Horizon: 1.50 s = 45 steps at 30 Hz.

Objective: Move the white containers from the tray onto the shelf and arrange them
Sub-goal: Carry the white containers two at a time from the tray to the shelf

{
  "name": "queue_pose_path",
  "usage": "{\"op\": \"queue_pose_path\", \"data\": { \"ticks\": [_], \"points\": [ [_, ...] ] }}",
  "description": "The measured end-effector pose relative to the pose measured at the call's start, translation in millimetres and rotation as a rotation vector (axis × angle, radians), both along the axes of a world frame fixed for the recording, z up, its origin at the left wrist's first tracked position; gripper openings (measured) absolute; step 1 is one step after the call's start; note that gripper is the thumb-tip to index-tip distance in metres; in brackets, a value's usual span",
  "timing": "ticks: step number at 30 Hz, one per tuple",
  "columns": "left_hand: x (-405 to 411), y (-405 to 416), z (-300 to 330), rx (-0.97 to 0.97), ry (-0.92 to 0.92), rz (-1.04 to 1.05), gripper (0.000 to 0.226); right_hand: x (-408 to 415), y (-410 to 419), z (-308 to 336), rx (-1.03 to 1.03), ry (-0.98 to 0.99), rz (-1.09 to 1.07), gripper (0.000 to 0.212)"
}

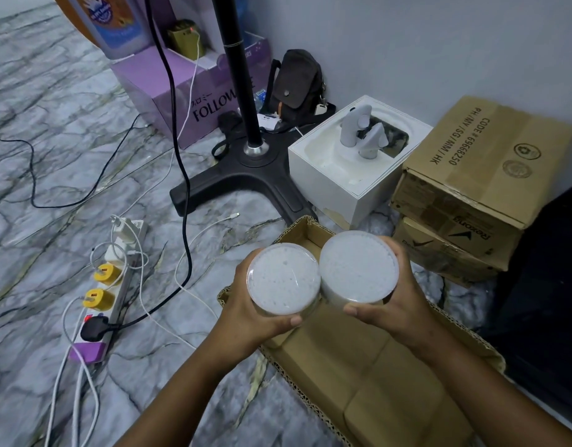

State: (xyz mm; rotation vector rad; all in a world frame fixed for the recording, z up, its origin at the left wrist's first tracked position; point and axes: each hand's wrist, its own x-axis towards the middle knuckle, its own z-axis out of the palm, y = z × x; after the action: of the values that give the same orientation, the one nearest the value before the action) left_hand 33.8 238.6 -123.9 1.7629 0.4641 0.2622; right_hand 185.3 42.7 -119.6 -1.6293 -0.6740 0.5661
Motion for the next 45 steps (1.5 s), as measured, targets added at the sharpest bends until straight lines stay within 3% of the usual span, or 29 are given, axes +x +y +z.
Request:
{"op": "queue_pose_path", "data": {
  "ticks": [3, 10, 17, 31, 45],
  "points": [
    [1.0, -4.3, 1.4, 0.021, -0.033, 0.024, 0.097, 3.1, -1.1, 0.8, -0.007, -0.008, 0.002, 0.108],
    [-2.8, -14.8, 50.1, -0.032, -0.083, 0.073, 0.097, -6.2, -3.7, 46.4, 0.002, -0.026, -0.017, 0.105],
    [-22.0, -18.8, 171.5, -0.041, -0.055, 0.072, 0.093, -32.3, -13.4, 176.9, 0.008, -0.032, -0.063, 0.09],
    [-64.2, -53.1, 451.1, -0.06, -0.072, 0.049, 0.096, -79.4, -45.7, 459.0, 0.053, 0.013, -0.124, 0.094],
    [-118.4, -121.5, 620.1, -0.061, -0.132, 0.005, 0.09, -148.5, -123.9, 624.7, 0.088, -0.06, -0.22, 0.097]
  ]
}}
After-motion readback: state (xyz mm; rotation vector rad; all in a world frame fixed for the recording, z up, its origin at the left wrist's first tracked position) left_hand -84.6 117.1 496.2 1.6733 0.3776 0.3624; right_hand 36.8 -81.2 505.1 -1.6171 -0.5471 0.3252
